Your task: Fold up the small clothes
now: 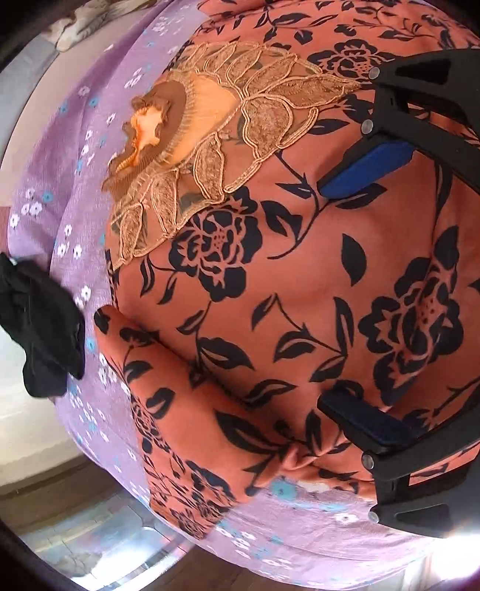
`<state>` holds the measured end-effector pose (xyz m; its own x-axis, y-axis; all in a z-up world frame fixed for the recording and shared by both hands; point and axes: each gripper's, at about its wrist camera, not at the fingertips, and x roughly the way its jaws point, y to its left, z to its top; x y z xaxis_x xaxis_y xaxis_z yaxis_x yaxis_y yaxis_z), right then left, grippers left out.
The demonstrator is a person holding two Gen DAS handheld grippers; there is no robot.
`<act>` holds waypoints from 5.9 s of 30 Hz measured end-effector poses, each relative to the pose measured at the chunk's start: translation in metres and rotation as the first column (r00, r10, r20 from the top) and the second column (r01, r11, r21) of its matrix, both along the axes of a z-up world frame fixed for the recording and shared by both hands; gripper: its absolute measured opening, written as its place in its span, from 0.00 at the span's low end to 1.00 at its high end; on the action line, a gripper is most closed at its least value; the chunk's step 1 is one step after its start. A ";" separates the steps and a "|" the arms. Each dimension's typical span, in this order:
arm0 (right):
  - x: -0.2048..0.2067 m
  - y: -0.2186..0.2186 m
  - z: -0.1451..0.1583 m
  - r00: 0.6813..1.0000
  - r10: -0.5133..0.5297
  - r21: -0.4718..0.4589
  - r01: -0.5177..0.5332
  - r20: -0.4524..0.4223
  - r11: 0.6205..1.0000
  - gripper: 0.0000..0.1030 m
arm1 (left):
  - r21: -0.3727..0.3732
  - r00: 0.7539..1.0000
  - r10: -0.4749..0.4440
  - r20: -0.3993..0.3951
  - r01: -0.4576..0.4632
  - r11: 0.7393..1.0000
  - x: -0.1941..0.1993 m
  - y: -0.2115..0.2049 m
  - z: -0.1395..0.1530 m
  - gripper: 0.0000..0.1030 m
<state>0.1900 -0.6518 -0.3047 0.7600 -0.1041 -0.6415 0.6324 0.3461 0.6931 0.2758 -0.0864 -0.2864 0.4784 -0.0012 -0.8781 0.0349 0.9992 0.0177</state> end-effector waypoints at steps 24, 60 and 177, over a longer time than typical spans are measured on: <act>0.075 0.268 0.152 0.646 0.614 -0.235 -0.578 0.453 0.782 0.08 | 0.089 0.953 0.167 0.252 -0.194 0.977 0.014 0.075 0.071 1.00; 0.063 0.286 0.020 0.746 0.665 -0.039 -0.666 -0.034 0.745 0.64 | 0.015 0.970 -0.175 0.167 0.175 0.984 0.024 0.008 0.031 1.00; 0.088 0.219 0.045 0.841 0.496 -0.351 -0.542 -0.217 0.764 0.51 | 0.329 1.000 -0.008 0.010 0.004 0.944 0.076 0.102 0.031 0.84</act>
